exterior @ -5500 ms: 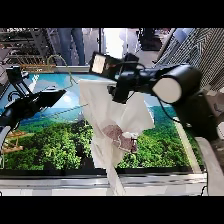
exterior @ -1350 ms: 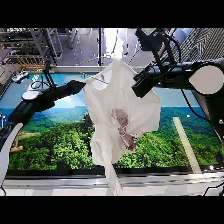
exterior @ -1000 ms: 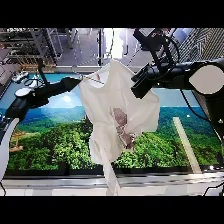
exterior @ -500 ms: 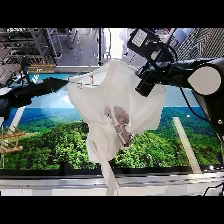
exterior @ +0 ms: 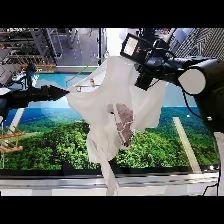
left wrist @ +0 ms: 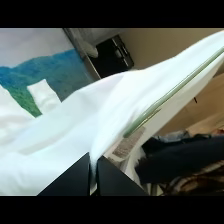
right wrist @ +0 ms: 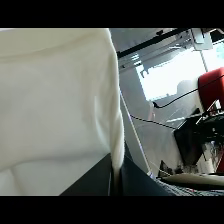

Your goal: Fold the clothes and pants, and hang the long-sleeved shirts on hangers.

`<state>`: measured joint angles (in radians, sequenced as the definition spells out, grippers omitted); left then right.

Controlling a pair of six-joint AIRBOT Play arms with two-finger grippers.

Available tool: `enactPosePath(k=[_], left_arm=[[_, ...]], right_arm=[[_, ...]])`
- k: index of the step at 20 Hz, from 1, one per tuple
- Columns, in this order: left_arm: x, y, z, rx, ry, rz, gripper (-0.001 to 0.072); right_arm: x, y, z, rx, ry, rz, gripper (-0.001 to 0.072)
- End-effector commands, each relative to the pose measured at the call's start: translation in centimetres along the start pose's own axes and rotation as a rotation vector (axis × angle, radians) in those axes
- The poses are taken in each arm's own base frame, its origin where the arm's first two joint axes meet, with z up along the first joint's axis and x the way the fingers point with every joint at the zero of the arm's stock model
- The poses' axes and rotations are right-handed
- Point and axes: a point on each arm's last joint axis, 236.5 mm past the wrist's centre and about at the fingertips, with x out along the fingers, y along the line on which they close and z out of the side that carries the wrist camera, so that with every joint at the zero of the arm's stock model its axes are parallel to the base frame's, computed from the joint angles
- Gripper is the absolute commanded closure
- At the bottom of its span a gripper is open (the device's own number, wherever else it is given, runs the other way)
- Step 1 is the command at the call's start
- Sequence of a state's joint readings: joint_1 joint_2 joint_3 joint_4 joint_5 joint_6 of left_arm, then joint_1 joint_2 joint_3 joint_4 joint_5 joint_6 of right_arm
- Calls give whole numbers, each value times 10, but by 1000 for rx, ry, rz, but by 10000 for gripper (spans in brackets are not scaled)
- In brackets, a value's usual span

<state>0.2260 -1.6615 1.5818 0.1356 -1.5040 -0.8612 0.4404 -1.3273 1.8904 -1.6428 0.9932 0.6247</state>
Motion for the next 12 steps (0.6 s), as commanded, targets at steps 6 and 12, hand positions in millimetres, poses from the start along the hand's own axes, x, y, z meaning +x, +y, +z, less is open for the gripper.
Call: enactPosePath(k=[6,12], left_arm=[[-30,-25,-31,-203,133,-272,690],[-11,26,10,-192,-80,-155,524]], right_arm=[[16,-31,7,-152,-32,-162,695],[15,-17,27,188,-138,-91,694]])
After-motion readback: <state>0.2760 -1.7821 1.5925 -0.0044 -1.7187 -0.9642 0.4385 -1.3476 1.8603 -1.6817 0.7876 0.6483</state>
